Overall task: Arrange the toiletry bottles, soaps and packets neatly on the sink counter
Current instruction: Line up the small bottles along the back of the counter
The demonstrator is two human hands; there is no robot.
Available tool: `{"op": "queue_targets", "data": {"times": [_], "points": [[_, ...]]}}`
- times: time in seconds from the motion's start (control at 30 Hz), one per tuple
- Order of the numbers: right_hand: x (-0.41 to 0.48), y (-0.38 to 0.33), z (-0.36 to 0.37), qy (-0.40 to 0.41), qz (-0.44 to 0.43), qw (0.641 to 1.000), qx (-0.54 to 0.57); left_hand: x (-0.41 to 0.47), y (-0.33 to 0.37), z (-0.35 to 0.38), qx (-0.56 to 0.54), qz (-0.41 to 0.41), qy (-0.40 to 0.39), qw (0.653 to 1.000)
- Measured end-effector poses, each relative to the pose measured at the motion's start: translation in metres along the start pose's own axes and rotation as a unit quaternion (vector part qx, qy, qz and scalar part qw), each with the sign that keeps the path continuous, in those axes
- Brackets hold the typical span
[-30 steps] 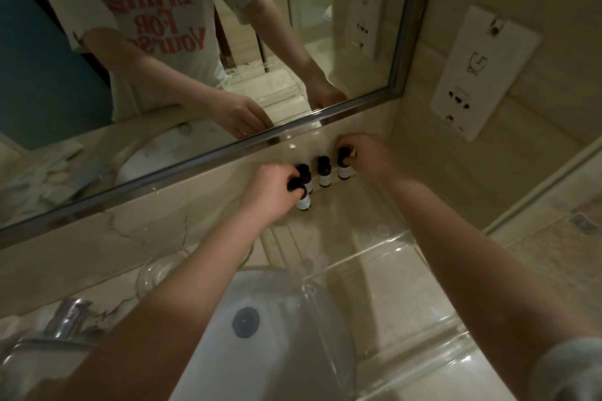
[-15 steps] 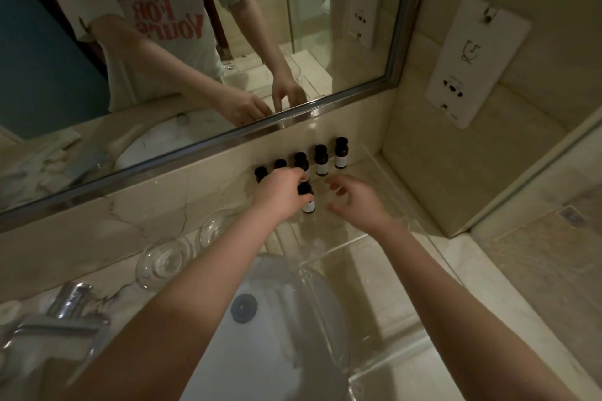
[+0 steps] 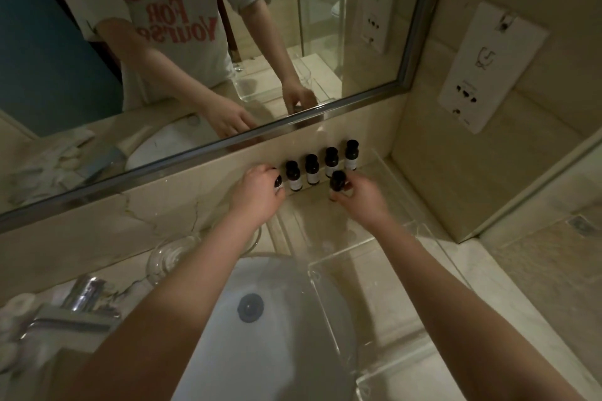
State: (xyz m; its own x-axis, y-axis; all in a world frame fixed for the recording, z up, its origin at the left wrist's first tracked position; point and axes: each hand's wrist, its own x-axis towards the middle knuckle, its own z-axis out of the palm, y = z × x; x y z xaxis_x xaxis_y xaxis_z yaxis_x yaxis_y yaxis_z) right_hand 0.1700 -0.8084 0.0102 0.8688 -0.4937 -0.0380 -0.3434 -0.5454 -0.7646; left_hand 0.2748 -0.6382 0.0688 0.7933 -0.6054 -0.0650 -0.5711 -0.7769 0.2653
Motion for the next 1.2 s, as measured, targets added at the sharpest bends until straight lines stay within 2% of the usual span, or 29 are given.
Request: {"op": "queue_targets", "data": {"times": [0.1, 0.2, 0.37, 0.57, 0.83, 0.93, 1.03, 1.2], "points": [[0.016, 0.013, -0.025, 0.038, 0.07, 0.995, 0.064, 0.002, 0.001, 0.005, 0.003, -0.001, 0.0, 1.0], [0.035, 0.023, -0.046, 0.07, 0.108, 0.99, 0.061, 0.005, -0.003, 0.008, 0.004, -0.001, 0.004, 1.0], [0.054, 0.026, -0.057, 0.105, 0.061, 0.992, 0.043, 0.006, -0.006, 0.008, -0.002, 0.0, 0.004, 1.0], [0.068, 0.031, -0.052, 0.066, 0.039, 0.997, 0.032, 0.006, -0.005, 0.007, -0.003, 0.002, 0.009, 1.0], [0.07, 0.036, -0.048, 0.073, 0.044, 0.995, 0.058, 0.007, -0.005, 0.007, 0.002, -0.002, 0.008, 1.0], [0.063, 0.037, -0.045, 0.081, 0.061, 0.992, 0.082, 0.004, -0.004, 0.006, 0.006, -0.006, 0.007, 1.0], [0.051, 0.037, -0.043, 0.085, 0.119, 0.985, 0.096, -0.002, -0.004, 0.004, 0.005, -0.009, 0.014, 1.0], [0.012, 0.02, -0.042, 0.074, 0.125, 0.989, 0.036, -0.022, 0.0, -0.001, -0.013, -0.002, 0.029, 0.999]]}}
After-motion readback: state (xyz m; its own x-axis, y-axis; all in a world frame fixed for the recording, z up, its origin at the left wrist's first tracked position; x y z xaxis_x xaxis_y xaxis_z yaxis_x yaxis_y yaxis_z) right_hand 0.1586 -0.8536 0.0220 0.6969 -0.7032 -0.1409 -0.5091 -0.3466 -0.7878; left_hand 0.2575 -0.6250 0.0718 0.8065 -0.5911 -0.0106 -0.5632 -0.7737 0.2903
